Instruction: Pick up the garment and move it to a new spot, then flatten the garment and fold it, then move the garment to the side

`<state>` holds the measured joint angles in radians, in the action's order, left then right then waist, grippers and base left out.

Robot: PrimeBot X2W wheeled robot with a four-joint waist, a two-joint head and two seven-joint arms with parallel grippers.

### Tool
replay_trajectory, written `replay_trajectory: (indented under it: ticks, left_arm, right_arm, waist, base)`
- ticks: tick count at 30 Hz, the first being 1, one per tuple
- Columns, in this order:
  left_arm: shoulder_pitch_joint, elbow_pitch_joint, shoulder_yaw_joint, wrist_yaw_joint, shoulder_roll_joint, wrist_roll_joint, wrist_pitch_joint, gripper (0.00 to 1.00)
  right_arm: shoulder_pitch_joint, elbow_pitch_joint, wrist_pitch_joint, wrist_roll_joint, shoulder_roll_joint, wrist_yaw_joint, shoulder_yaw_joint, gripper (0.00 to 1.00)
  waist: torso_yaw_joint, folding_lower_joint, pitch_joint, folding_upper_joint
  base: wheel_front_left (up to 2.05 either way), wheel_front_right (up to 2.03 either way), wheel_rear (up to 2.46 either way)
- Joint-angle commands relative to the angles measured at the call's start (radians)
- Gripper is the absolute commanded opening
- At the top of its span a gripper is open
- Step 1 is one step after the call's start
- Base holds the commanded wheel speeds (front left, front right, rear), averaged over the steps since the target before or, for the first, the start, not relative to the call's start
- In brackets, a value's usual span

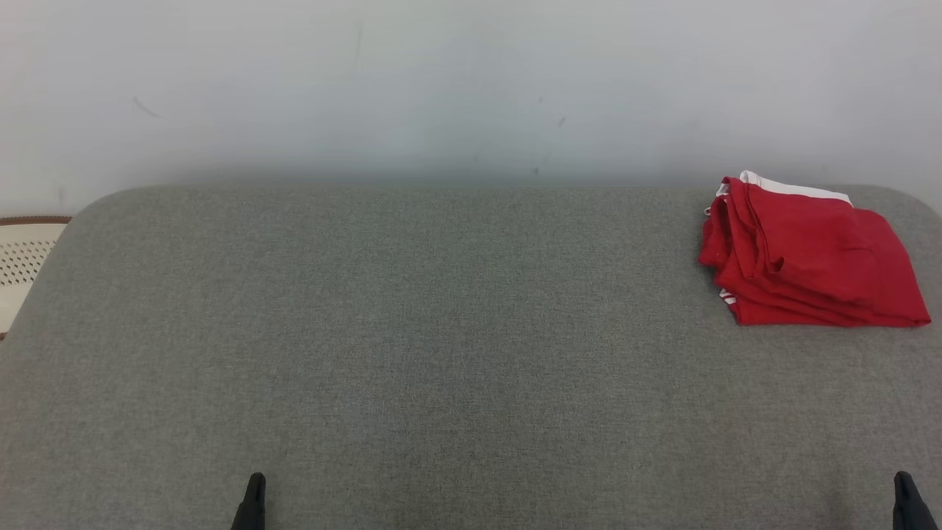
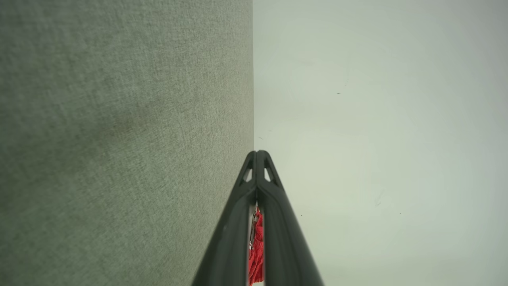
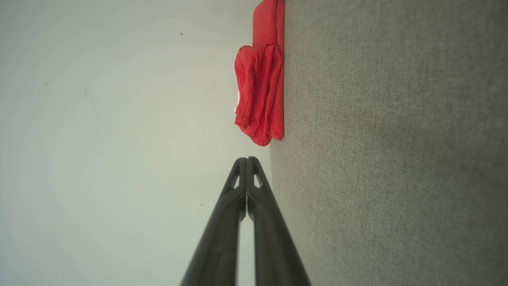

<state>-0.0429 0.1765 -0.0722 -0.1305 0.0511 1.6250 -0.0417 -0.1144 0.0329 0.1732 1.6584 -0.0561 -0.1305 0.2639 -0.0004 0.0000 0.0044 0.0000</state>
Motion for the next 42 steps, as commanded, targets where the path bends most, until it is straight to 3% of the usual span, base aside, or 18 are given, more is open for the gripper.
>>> replay_trajectory:
  ticks: [1, 42]
  left_arm:
    - [-0.005, 0.002, 0.002, -0.003, 0.0, 0.003, -0.001, 0.0]
    - [-0.005, 0.002, 0.003, -0.003, -0.001, 0.002, -0.002, 0.0]
  right_arm:
    - [-0.011, -0.002, 0.002, -0.002, 0.003, 0.0, 0.003, 0.0]
    - [-0.009, -0.001, 0.008, -0.007, 0.006, 0.0, 0.007, 0.0]
  waist:
    - [0.0, 0.0, 0.0, 0.0]
    - [0.0, 0.0, 0.0, 0.0]
  base:
    - [0.0, 0.0, 0.0]
    - [0.0, 0.0, 0.0]
